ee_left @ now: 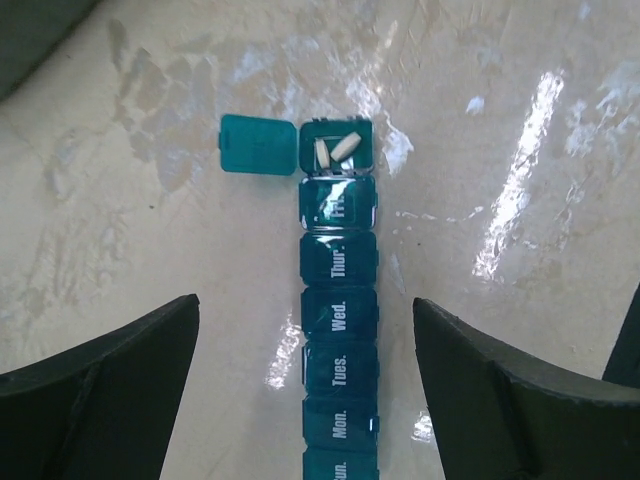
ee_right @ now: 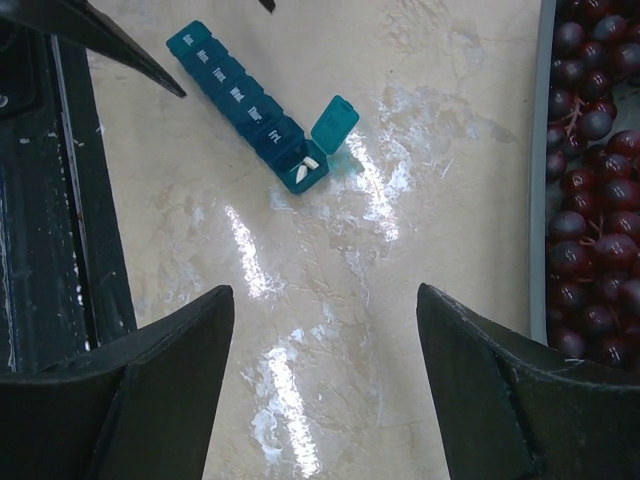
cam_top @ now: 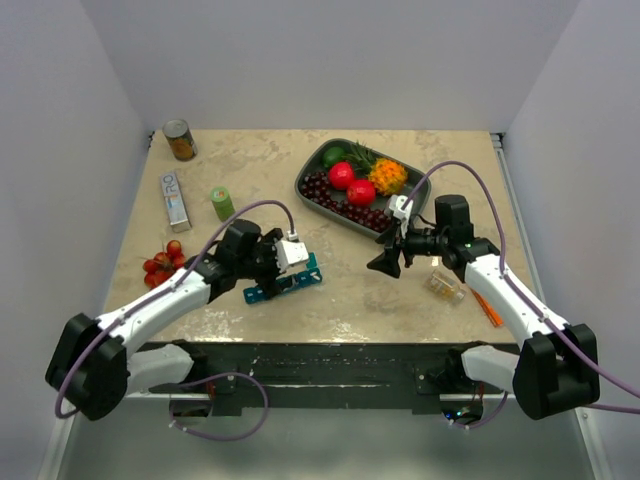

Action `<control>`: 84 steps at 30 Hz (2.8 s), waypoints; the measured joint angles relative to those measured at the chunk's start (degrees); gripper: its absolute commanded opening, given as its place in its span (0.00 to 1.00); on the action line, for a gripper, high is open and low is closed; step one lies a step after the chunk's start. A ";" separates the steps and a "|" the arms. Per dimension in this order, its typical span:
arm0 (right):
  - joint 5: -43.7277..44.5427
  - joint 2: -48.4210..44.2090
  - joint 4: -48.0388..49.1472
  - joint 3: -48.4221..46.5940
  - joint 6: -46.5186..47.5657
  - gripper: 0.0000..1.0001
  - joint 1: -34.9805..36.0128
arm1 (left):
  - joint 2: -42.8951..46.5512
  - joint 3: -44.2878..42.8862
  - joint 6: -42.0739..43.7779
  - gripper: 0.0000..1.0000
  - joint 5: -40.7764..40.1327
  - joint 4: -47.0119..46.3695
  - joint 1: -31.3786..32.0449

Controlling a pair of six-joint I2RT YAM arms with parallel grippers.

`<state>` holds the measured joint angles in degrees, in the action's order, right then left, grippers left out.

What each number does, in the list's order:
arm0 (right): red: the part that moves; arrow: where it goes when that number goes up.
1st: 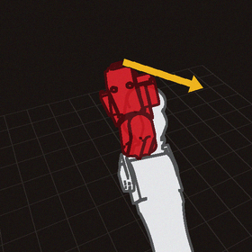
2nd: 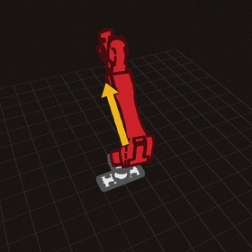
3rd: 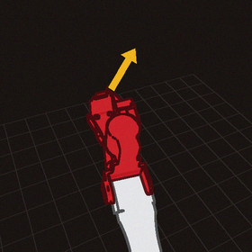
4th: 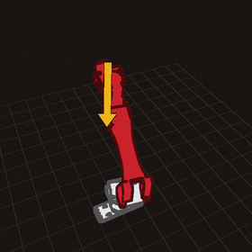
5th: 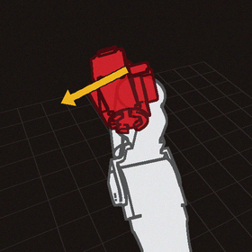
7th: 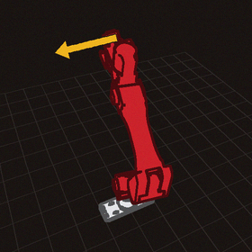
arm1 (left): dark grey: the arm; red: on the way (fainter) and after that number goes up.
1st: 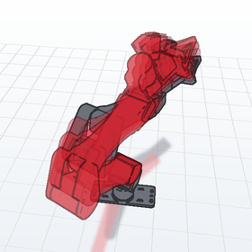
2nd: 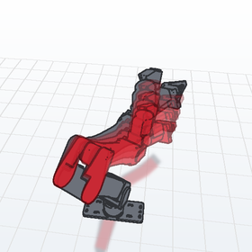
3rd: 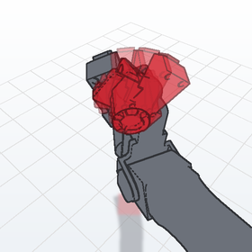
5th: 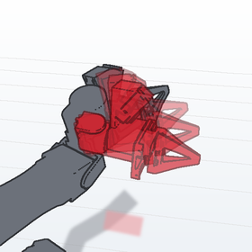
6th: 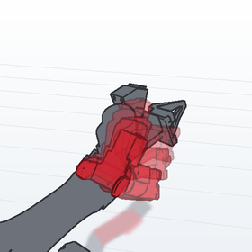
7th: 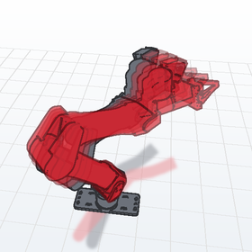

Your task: Sort the pills into containers

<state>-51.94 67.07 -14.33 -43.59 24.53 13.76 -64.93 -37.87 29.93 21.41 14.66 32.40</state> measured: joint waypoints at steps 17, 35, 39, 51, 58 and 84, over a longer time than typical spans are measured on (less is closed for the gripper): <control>-0.02 0.55 0.92 0.00 -2.86 0.54 0.00 | -9.03 2.43 7.30 0.79 -6.95 -1.09 3.74; 0.35 2.89 3.43 0.00 -7.10 0.28 0.24 | -14.69 1.99 7.30 0.21 -7.56 -3.02 7.32; 1.92 7.61 3.63 -0.55 -9.09 0.07 0.94 | -16.09 1.84 7.17 0.14 -6.73 -5.77 10.29; 12.63 25.83 -1.68 -9.51 -7.89 0.02 7.69 | -20.04 0.76 7.21 0.08 -5.22 -12.74 17.00; 15.30 30.08 -4.90 -11.23 -5.29 0.00 10.05 | -21.38 -0.28 7.23 0.05 -4.59 -13.33 17.27; 9.31 36.70 -26.23 -20.68 10.58 0.00 15.65 | -25.75 -5.49 6.12 0.02 -3.82 -10.36 17.27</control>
<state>-42.63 103.77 -40.56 -64.27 35.11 29.41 -90.67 -43.35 36.05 17.58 4.29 49.67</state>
